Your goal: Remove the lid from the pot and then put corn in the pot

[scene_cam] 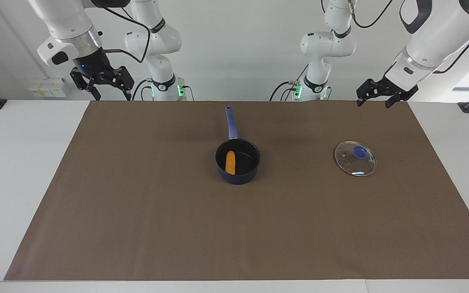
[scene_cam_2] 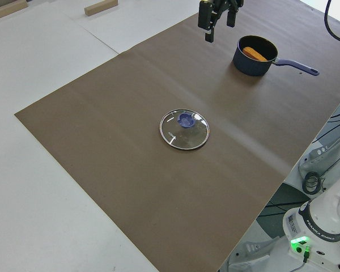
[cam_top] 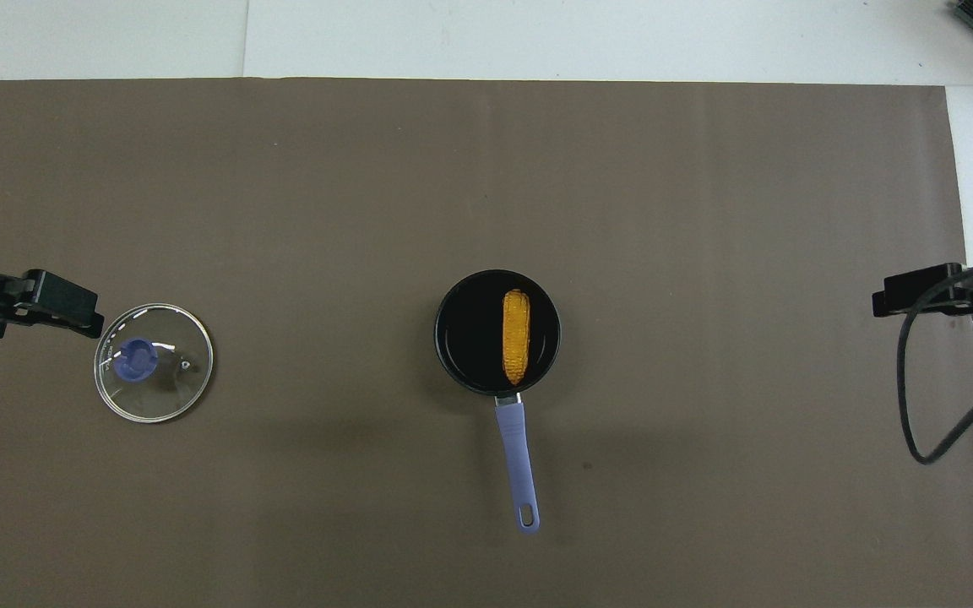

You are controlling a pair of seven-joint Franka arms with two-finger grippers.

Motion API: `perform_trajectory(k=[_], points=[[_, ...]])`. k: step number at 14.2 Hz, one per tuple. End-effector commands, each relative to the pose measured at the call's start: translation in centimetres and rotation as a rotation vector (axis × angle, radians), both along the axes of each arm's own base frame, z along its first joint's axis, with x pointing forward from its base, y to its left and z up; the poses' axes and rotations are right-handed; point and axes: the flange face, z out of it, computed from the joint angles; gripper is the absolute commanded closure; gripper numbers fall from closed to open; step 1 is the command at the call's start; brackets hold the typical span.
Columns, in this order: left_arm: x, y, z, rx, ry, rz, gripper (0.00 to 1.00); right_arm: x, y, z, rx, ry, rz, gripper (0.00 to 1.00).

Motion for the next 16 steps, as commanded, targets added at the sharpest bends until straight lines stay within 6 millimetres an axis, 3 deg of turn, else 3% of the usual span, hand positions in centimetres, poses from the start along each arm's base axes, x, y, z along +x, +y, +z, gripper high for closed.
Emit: perform_trajectory(k=[1, 4, 16], points=[[0.0, 0.1, 0.6, 0.007, -0.017, -0.009, 0.00, -0.3, -1.0, 0.9, -0.024, -0.005, 0.030, 0.00], [0.0, 0.2, 0.7, 0.007, -0.019, -0.005, 0.00, -0.7, -2.1, 0.9, -0.017, -0.004, 0.008, 0.00], [0.0, 0.3, 0.7, 0.006, -0.019, -0.001, 0.00, -0.5, -2.2, 1.0, -0.063, -0.018, 0.047, 0.00]])
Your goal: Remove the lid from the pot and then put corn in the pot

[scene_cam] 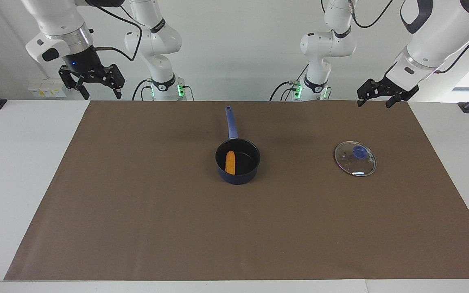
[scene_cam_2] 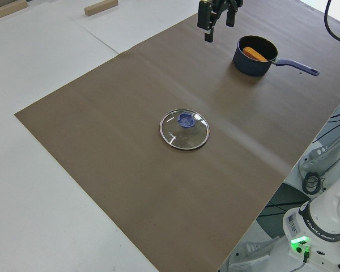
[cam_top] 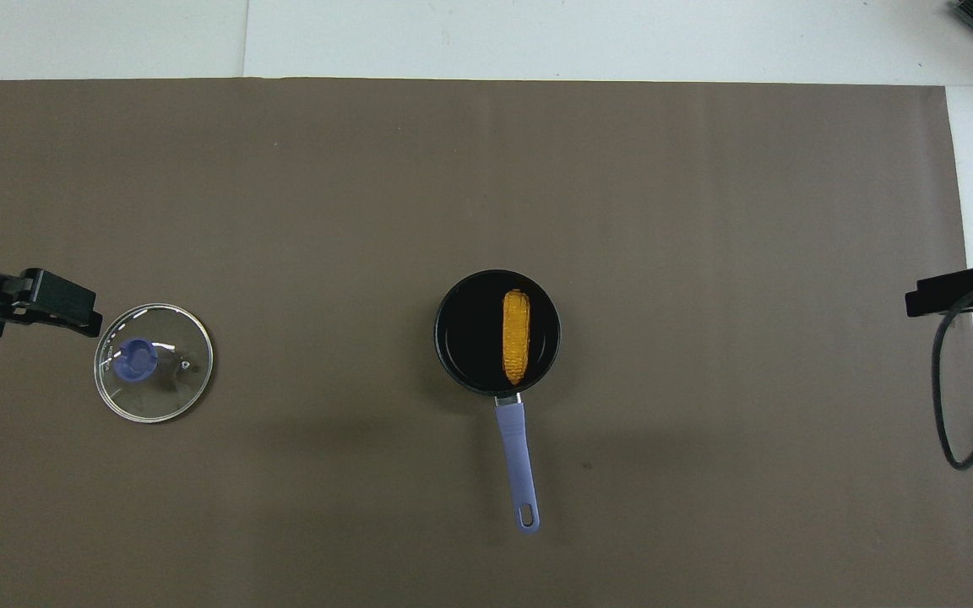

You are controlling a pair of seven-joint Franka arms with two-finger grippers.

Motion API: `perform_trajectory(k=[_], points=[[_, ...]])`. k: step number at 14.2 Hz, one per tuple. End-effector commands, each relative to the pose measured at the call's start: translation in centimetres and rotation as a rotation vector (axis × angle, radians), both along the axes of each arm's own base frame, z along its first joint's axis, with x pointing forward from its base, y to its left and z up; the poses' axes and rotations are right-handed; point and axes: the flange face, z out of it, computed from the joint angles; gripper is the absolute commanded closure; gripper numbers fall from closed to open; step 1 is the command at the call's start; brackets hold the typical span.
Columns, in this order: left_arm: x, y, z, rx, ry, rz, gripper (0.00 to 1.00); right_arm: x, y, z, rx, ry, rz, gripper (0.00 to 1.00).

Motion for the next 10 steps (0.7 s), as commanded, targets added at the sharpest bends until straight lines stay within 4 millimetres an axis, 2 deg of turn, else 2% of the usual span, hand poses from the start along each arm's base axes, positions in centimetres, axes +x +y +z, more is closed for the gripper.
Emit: perform_trajectory(k=[1, 10], points=[[-0.05, 0.19, 0.63, 0.006, -0.016, -0.002, 0.00, -0.42, -0.35, 0.33, -0.015, -0.002, 0.013, 0.00], [-0.06, 0.19, 0.49, 0.007, -0.013, -0.002, 0.00, -0.46, -0.22, 0.26, -0.003, -0.001, 0.011, 0.00]])
